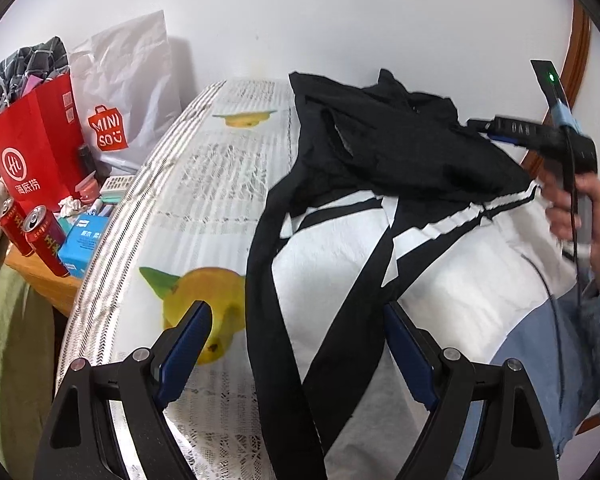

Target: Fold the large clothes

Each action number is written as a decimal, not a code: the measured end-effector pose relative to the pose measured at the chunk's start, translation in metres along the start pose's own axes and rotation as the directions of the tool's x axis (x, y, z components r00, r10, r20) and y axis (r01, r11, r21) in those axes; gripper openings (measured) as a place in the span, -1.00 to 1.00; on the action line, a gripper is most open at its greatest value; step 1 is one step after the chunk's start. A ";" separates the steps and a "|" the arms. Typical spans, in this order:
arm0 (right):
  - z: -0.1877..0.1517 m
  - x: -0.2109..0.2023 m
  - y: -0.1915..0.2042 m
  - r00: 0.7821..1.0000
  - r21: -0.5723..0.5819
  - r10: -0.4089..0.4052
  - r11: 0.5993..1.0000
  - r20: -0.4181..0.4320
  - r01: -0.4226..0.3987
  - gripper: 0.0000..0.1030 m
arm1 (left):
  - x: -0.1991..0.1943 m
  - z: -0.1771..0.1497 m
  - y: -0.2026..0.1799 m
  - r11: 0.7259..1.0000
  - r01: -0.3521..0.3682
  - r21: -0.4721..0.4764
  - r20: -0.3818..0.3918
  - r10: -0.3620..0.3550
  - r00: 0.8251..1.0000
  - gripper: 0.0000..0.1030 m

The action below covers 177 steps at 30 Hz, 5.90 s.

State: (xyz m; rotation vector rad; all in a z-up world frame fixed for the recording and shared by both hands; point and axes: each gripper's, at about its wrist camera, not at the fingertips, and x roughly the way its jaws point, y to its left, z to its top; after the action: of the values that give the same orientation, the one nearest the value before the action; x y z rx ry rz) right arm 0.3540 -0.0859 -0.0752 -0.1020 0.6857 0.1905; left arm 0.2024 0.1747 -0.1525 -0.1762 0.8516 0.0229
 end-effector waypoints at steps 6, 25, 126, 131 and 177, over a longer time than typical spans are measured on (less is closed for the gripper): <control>-0.030 0.002 0.092 0.987 -0.231 0.134 0.961 -0.088 -0.151 0.36 | -0.013 0.001 0.005 0.999 0.032 -0.033 0.030 -0.031 0.999 0.65; -0.018 -0.025 0.087 0.966 -0.139 0.252 0.960 0.054 -0.243 -0.94 | 0.002 -0.012 0.009 0.999 0.002 -0.044 -0.034 -0.004 0.999 0.65; -0.336 -0.236 -0.290 0.851 0.324 -0.463 0.789 -0.248 0.523 0.33 | -0.053 -0.004 -0.128 0.992 0.084 0.096 -0.016 -0.082 0.996 0.65; -0.327 -0.227 -0.299 0.877 0.388 -0.422 0.786 -0.232 0.481 -0.22 | -0.054 -0.006 -0.115 0.996 0.051 0.077 -0.013 -0.050 0.999 0.66; -0.052 -0.051 0.048 0.990 -0.095 -0.139 0.985 0.037 0.142 0.32 | -0.037 -0.012 -0.003 0.998 -0.066 0.020 -0.004 0.067 0.998 0.65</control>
State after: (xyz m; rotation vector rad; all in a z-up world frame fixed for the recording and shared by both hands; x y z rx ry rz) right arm 0.2736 -0.0547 -0.0843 -0.2401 0.6369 0.0893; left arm 0.1695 0.1716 -0.1319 -0.1294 0.8617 0.0763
